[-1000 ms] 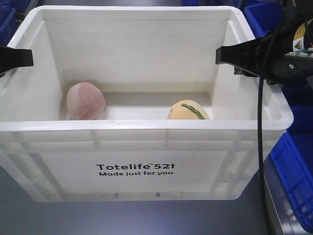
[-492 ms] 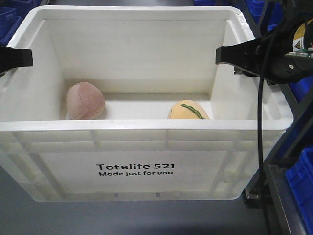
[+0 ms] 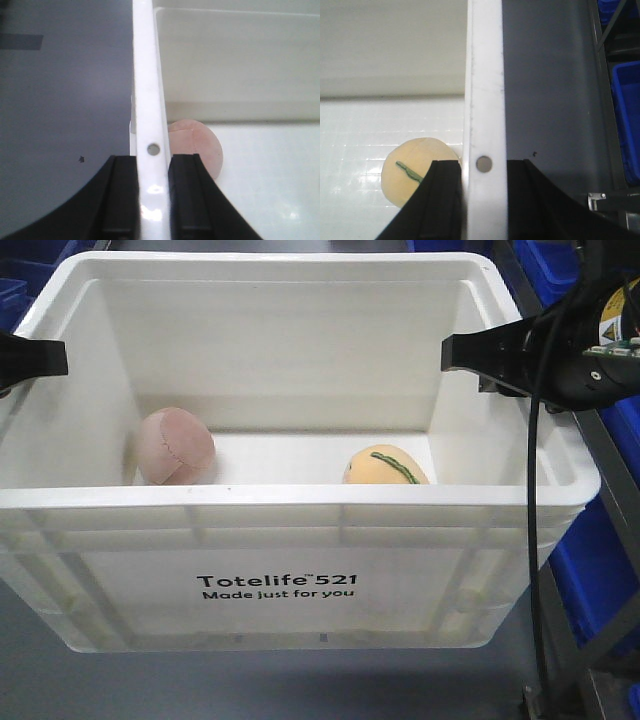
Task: Place moving items into box and shelve
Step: 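Keep gripping the tote rims with both grippers as the base nears the blue shelf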
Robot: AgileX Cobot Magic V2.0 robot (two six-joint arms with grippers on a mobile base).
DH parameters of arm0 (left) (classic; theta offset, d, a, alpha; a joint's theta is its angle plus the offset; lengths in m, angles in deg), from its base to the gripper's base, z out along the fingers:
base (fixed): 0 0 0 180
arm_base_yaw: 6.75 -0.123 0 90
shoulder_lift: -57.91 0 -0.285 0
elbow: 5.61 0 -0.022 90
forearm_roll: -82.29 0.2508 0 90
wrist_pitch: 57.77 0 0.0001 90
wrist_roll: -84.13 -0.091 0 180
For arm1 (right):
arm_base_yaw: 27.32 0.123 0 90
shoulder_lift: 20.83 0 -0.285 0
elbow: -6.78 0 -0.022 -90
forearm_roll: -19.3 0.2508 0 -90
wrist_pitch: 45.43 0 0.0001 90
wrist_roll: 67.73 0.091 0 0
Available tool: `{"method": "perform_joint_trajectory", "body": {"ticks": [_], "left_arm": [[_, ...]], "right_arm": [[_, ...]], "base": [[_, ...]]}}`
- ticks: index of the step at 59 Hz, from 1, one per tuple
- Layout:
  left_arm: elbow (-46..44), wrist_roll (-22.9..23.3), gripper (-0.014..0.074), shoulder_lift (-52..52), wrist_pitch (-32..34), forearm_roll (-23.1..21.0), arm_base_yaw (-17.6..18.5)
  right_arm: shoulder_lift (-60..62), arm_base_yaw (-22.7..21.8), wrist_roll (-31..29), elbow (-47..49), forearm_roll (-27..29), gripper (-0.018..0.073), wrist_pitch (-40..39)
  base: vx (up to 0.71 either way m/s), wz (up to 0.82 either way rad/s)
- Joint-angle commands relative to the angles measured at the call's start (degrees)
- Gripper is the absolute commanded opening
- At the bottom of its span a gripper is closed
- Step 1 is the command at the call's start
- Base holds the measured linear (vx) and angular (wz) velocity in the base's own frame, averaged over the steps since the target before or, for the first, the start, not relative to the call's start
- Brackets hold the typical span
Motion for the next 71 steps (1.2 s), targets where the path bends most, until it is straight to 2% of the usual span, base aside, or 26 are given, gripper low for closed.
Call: {"method": "perform_joint_trajectory", "body": {"ticks": [1, 71], "left_arm": [[-2.51, -0.33, -0.0022, -1.44, 4.51, 6.74, -0.39], [-2.51, -0.33, -0.0022, -1.44, 4.51, 6.74, -0.39]], "right_arm": [[2.38, -0.70, -0.36, 2.26, -8.00, 0.0085, -2.80], [2.38, -0.70, -0.36, 2.26, -8.00, 0.0085, -2.80]], "base": [[0.39, 0.01], [0.33, 0.05]]}}
